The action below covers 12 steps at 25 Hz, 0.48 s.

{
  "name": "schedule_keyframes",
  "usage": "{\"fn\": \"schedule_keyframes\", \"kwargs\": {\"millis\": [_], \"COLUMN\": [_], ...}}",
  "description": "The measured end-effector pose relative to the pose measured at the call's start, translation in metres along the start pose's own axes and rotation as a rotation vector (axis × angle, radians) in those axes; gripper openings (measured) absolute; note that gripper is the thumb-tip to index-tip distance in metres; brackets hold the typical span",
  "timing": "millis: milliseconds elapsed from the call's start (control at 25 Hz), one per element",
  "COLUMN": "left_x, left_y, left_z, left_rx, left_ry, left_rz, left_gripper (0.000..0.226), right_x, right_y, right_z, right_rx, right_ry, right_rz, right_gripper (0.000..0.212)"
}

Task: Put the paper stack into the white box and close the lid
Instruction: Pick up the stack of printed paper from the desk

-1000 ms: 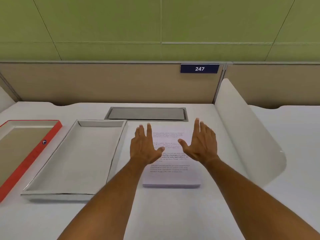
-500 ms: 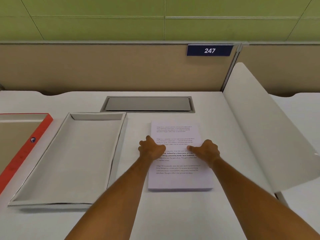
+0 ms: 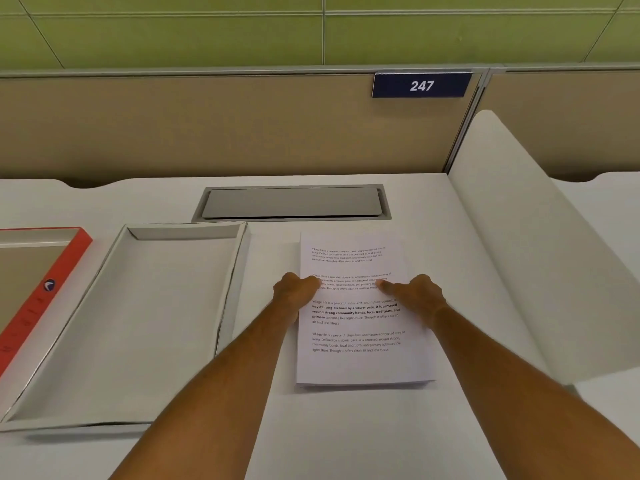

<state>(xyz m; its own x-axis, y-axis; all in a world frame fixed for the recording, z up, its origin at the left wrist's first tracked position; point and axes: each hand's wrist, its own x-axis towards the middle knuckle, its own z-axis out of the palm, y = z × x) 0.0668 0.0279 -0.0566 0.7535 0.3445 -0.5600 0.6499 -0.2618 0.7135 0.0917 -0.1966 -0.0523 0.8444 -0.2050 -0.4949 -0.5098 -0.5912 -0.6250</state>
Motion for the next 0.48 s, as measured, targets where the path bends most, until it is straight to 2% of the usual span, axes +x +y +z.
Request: {"fn": "schedule_keyframes", "kwargs": {"millis": [80, 160, 360, 480], "left_x": [0.001, 0.003, 0.006, 0.012], "left_y": [0.001, 0.001, 0.001, -0.004], "left_z": [0.0, -0.001, -0.003, -0.012], "left_rx": [0.083, 0.12, -0.171, -0.246], "left_ry": [0.026, 0.053, -0.04, -0.017], "left_rz": [0.037, 0.061, 0.036, 0.005], "left_gripper": [0.033, 0.035, 0.025, 0.017], "right_x": [0.003, 0.006, 0.008, 0.013], "right_y": [-0.001, 0.0, 0.006, 0.011], "right_z": [-0.001, -0.004, -0.009, -0.014], "right_rx": [0.012, 0.125, 0.397, 0.469], "right_ry": [-0.008, -0.056, -0.188, -0.182], "right_rz": [-0.027, -0.032, -0.014, 0.028], "right_gripper": [0.052, 0.05, 0.042, 0.034]}}
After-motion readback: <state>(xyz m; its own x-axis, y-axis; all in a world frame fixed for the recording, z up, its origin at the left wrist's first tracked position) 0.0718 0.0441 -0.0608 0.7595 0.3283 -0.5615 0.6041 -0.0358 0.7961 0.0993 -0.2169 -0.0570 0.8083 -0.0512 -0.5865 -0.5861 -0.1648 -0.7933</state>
